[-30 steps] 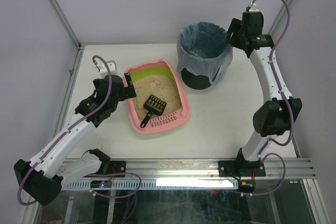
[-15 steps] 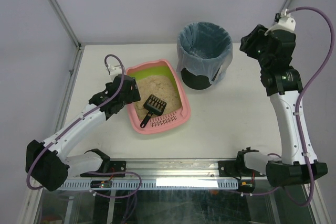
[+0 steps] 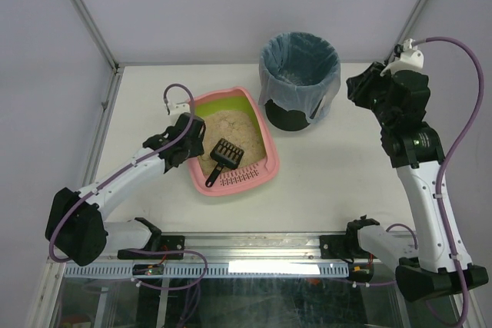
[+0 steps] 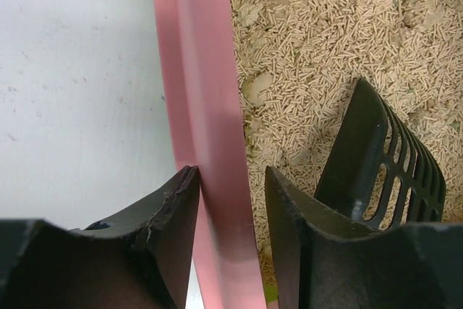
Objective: Clean the litter box
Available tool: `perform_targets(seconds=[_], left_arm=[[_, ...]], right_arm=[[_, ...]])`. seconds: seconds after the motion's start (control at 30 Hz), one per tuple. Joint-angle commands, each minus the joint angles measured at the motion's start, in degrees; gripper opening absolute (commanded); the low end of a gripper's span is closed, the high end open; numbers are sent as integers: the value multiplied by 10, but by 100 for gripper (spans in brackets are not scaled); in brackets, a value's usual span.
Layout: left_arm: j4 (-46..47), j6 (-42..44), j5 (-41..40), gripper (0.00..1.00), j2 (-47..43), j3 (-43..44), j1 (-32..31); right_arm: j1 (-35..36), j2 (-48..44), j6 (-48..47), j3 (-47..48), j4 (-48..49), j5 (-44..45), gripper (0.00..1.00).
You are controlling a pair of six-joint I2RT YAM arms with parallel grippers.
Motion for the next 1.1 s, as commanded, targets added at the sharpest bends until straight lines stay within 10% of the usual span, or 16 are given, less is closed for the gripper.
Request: perform_targets(seconds=[0.0,0.33,0.6,0.8,1.07], left_arm=[[39,-16,19,40,-18,-4,-25],[52,-34,11,39,6,9,-92],[6,-67,-43,81,-56,20,-93],[-21,-75,-129,94,-141,32,-92],[-49,-81,-210,99,-269,28,-92]], right_arm=[[18,-32,-9,-17,8,-24,30],[110,-50,-24,-42,-3,1,30],[313,-13,-48,-74,7,69,43],[522,65,-72,-104,75,148,56],[632,172,-136,-167,248,67,67]])
